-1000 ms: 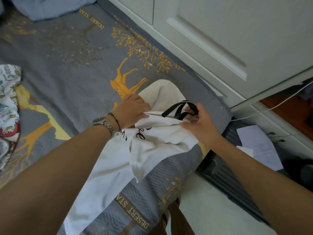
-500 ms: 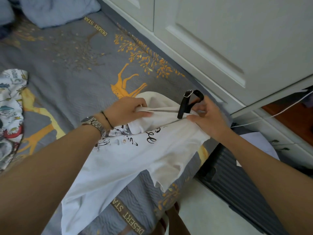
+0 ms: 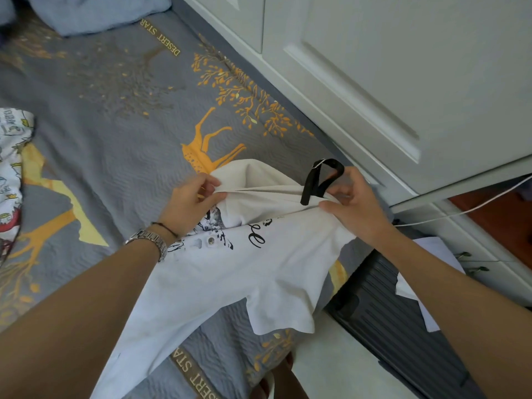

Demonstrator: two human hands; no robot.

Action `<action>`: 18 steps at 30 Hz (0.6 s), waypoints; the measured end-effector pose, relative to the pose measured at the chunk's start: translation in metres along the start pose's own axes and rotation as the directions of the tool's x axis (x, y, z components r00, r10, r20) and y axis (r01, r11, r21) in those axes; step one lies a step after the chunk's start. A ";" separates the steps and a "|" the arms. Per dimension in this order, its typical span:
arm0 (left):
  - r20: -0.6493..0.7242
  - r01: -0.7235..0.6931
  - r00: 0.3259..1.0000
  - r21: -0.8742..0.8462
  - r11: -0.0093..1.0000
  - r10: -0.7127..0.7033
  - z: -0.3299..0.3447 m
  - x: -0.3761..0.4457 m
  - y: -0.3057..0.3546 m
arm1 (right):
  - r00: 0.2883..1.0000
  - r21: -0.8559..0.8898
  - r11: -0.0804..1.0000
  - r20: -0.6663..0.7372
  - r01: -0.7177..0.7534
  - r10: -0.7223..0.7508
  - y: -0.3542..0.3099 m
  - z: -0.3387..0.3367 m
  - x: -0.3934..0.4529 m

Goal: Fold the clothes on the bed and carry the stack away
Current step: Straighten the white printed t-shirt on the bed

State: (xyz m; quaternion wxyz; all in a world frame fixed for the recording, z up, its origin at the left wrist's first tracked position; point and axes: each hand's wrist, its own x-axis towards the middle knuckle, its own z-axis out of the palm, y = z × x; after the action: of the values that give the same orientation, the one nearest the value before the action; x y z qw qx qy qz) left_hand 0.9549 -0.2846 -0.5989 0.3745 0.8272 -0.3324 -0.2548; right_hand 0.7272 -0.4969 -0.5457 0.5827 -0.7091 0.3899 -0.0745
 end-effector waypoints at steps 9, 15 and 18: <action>-0.112 0.157 0.981 -0.019 0.987 -0.158 0.011 0.003 0.002 | 0.998 0.036 0.997 -0.006 0.065 -0.065 -0.008 -0.004 0.002; -0.142 0.095 0.979 -0.313 0.945 -0.145 -0.015 0.003 0.025 | 0.995 0.036 0.994 -0.009 0.100 -0.100 -0.028 -0.009 0.002; -0.170 0.043 0.977 -0.425 0.904 -0.126 -0.033 0.001 0.051 | 0.994 0.057 0.992 -0.011 0.113 -0.112 -0.046 -0.011 0.003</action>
State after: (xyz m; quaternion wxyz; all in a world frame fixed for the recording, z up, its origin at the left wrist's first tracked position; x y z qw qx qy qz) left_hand 0.9592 -0.2958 -0.5399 0.5621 0.7622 -0.1957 -0.2545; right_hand 0.7446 -0.5061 -0.5027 0.5962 -0.7126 0.3493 -0.1213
